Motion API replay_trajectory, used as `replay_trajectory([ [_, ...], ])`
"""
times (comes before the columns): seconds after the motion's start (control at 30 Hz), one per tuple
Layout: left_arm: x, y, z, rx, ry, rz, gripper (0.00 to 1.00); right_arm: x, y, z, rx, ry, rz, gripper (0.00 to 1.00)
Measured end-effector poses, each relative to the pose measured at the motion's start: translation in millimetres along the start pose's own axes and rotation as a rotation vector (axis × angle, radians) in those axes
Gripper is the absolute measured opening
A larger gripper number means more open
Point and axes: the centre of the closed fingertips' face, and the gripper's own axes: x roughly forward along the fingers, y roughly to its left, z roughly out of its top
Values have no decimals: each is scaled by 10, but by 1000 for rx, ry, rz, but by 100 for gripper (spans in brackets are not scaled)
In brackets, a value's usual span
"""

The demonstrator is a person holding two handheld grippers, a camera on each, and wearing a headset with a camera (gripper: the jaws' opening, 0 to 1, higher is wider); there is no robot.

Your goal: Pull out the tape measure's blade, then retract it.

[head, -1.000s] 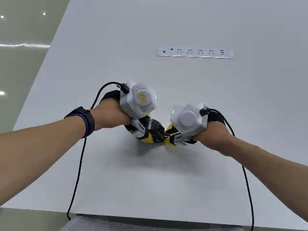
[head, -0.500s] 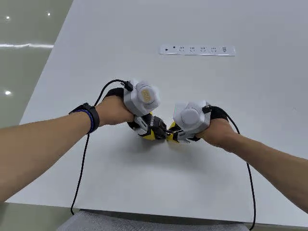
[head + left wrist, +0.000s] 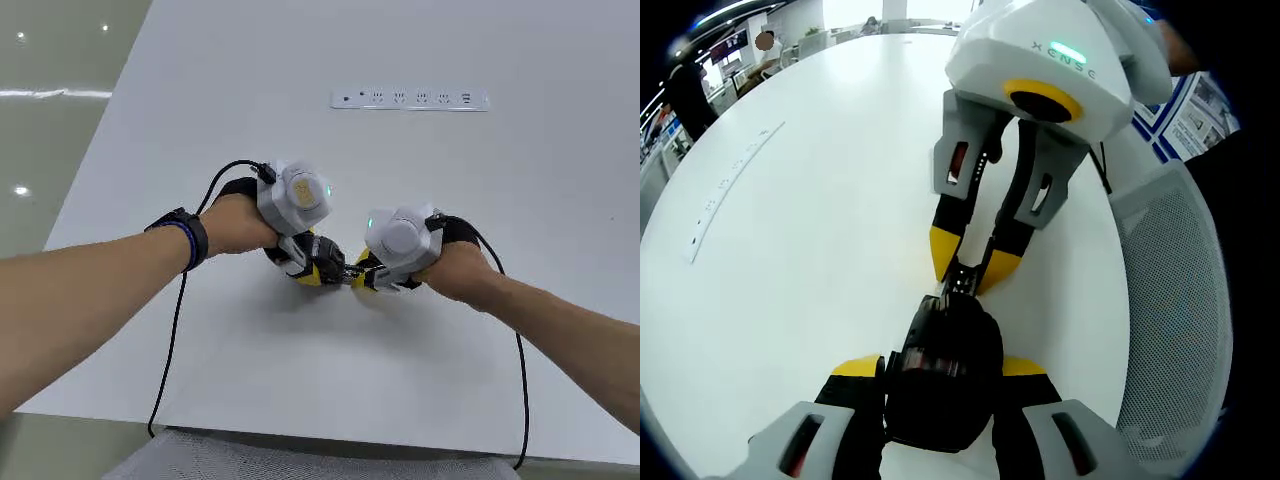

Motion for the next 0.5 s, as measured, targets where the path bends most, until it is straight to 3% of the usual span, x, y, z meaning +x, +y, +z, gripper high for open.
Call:
replay_trajectory([
  [0.17,-5,-5,-2,-4,1,3,39,-12,-2,-17,2,-2,0,13],
  [0.2,-12,-22,-2,-14,6,3,39,-60,6,-89,4,3,0,13],
  [0.5,-2,-22,5,-30,10,9,39,-154,-5,-226,-3,13,-7,13],
])
